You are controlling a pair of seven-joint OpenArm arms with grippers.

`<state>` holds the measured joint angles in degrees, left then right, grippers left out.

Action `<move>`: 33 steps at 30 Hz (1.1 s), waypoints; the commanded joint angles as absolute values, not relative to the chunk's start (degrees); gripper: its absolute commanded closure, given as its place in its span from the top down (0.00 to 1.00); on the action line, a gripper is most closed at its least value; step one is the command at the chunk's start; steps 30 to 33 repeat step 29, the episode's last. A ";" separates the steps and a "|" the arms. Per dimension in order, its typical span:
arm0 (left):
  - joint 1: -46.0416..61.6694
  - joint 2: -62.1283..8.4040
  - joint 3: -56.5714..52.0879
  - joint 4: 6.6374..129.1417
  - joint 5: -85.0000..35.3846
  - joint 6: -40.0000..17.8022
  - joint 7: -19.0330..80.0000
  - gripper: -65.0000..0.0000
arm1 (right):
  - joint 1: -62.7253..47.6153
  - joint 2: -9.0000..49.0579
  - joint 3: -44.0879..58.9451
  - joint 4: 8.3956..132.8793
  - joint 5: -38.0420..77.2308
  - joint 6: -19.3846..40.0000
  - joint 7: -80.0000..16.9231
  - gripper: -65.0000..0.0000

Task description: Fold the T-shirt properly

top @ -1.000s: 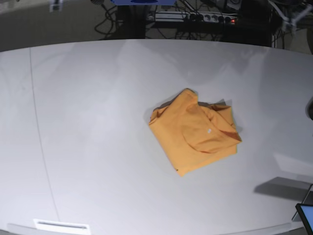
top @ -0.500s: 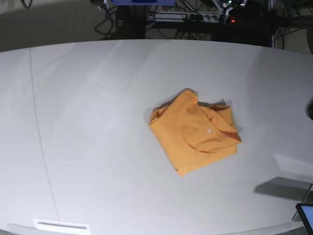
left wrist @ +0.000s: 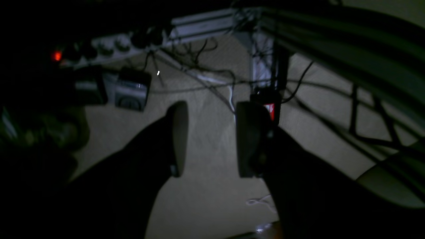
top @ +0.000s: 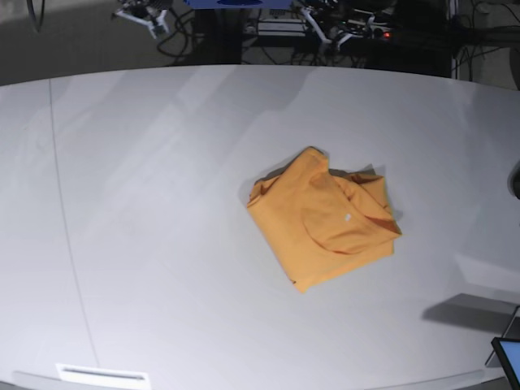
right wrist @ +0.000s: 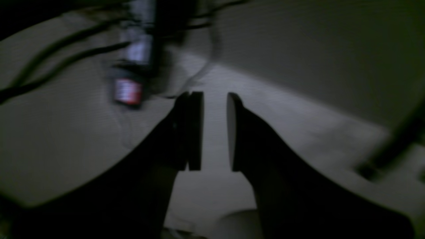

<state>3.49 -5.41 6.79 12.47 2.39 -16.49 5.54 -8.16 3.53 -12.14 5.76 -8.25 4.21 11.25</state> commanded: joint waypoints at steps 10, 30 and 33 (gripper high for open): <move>2.68 -5.58 14.64 12.53 1.80 -16.57 5.23 0.36 | -7.60 6.99 -12.09 5.93 -8.31 6.73 11.82 0.19; 2.51 -5.58 14.73 12.53 2.07 -16.48 1.27 0.36 | -7.52 6.64 -12.00 5.85 -8.31 6.55 11.82 0.19; 2.51 -5.58 14.73 12.53 2.07 -16.48 1.27 0.36 | -7.52 6.64 -12.00 5.85 -8.31 6.55 11.82 0.19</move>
